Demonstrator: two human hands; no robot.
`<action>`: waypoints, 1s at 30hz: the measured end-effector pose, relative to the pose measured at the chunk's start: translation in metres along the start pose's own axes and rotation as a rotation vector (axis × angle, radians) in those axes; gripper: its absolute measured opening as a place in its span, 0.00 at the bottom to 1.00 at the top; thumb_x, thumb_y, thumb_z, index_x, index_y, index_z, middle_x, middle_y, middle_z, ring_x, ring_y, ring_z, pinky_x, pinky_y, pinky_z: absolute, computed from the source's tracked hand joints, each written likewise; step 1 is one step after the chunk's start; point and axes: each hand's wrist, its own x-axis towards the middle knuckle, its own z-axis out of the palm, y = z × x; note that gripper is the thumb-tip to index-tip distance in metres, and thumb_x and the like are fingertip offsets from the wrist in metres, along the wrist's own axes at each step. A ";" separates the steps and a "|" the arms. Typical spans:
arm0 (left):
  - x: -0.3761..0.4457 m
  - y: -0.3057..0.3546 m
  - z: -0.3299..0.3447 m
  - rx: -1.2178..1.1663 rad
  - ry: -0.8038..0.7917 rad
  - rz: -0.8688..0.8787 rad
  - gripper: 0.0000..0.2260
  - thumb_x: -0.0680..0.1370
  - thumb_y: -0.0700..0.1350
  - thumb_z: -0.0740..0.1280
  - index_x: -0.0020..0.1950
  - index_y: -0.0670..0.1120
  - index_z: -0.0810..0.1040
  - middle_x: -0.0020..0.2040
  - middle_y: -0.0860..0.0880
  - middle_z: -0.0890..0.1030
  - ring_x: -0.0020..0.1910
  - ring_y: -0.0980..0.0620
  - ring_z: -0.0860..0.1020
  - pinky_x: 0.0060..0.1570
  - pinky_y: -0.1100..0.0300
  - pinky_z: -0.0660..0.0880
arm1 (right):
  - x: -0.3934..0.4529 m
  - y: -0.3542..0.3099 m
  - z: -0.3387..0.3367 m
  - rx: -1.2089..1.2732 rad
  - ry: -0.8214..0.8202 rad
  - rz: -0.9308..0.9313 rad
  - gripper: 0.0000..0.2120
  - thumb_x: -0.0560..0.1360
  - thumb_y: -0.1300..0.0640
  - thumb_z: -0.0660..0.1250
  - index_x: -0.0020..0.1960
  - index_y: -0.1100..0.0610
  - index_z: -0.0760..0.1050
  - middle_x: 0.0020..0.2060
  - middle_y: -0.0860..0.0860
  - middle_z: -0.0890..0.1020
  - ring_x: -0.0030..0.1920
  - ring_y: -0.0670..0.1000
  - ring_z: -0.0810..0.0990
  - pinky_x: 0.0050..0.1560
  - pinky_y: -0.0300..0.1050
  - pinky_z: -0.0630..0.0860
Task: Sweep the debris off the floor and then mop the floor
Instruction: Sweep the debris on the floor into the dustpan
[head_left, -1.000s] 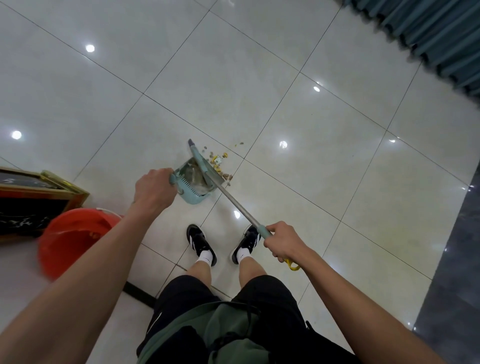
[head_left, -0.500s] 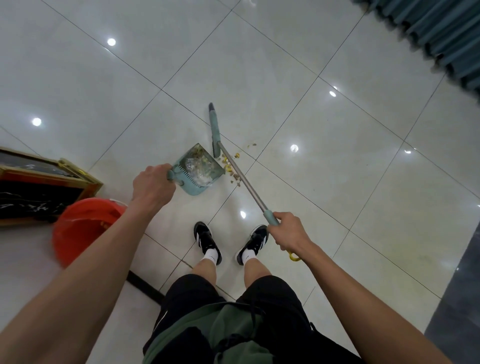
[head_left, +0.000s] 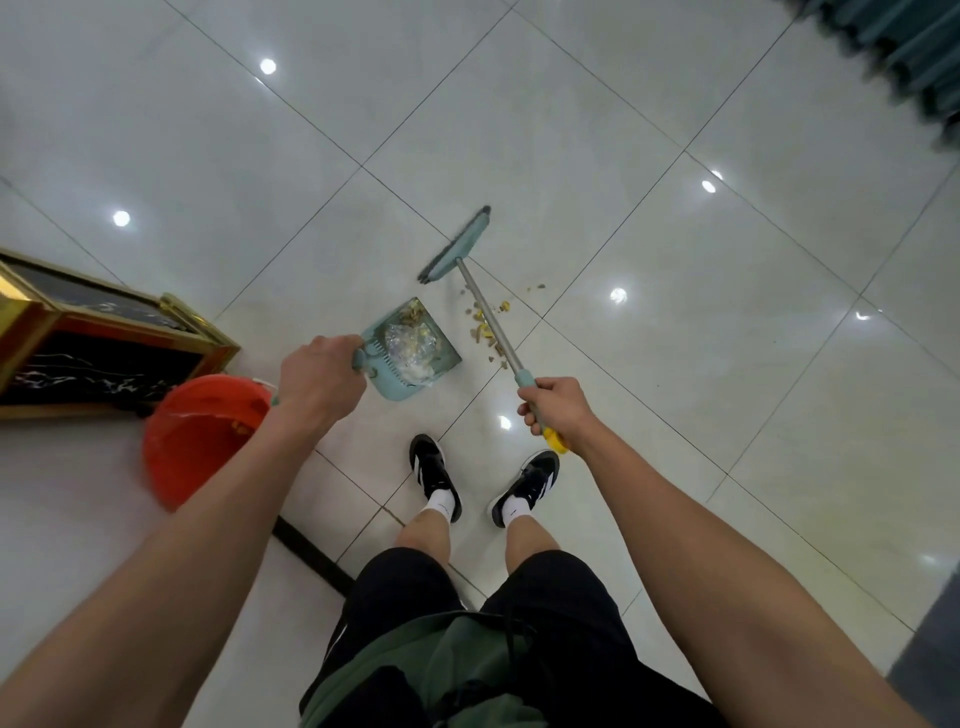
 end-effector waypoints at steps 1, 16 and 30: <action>-0.001 -0.001 0.001 0.003 -0.001 0.006 0.09 0.76 0.42 0.63 0.53 0.50 0.79 0.43 0.43 0.79 0.41 0.40 0.78 0.40 0.53 0.73 | 0.005 -0.004 0.005 0.024 -0.012 0.003 0.13 0.79 0.66 0.65 0.62 0.71 0.74 0.36 0.61 0.77 0.26 0.51 0.71 0.24 0.42 0.69; -0.015 0.023 0.000 0.059 -0.024 0.021 0.09 0.77 0.43 0.64 0.54 0.51 0.80 0.41 0.47 0.78 0.37 0.44 0.77 0.38 0.54 0.76 | 0.009 0.069 -0.070 -0.250 0.005 0.095 0.23 0.82 0.60 0.61 0.77 0.54 0.66 0.38 0.61 0.79 0.27 0.52 0.70 0.26 0.41 0.70; -0.042 0.089 -0.001 0.113 -0.020 0.042 0.10 0.77 0.42 0.63 0.54 0.52 0.80 0.40 0.47 0.76 0.39 0.42 0.78 0.41 0.52 0.76 | -0.013 0.093 -0.163 -0.541 0.035 -0.067 0.23 0.79 0.57 0.64 0.74 0.49 0.70 0.39 0.55 0.80 0.29 0.50 0.72 0.25 0.41 0.69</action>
